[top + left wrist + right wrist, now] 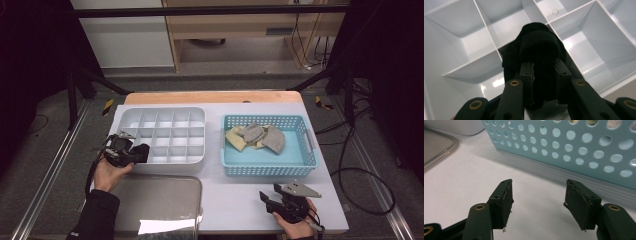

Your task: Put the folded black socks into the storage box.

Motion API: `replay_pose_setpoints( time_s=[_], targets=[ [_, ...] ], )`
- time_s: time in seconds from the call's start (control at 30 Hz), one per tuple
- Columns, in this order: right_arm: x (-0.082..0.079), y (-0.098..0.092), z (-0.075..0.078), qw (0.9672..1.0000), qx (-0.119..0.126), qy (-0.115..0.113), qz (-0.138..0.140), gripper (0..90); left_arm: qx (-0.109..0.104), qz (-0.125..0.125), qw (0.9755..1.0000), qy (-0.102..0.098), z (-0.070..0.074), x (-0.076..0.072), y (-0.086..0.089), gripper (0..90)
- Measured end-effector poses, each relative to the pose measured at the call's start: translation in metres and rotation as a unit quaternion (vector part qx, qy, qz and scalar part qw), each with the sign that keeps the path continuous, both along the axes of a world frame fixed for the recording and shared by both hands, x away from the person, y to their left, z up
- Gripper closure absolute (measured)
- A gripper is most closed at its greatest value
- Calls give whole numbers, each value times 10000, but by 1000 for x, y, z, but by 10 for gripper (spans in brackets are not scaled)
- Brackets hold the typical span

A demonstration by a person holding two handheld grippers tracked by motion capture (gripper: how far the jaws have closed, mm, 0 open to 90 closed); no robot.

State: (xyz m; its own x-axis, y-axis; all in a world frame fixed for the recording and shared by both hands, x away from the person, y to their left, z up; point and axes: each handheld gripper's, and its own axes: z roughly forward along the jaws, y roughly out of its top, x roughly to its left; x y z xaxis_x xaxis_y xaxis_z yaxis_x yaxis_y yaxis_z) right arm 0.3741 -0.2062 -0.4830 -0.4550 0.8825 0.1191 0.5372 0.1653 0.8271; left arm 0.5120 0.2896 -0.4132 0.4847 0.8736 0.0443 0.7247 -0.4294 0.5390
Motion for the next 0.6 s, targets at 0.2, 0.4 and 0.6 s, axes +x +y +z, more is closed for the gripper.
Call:
replay_pose_setpoints(
  time_s=[0.2,0.4,0.6],
  targets=[
    [0,0,0,10000,2,-6,2,394,-117,-6,9999,15,-2,1,2,714],
    [0,-1,1,10000,49,15,-17,393,-490,-6,9985,-259,6,-9,9,550],
    [0,-2,1,10000,53,2,-27,394,-651,104,9963,-559,14,-6,11,526]
  ],
)
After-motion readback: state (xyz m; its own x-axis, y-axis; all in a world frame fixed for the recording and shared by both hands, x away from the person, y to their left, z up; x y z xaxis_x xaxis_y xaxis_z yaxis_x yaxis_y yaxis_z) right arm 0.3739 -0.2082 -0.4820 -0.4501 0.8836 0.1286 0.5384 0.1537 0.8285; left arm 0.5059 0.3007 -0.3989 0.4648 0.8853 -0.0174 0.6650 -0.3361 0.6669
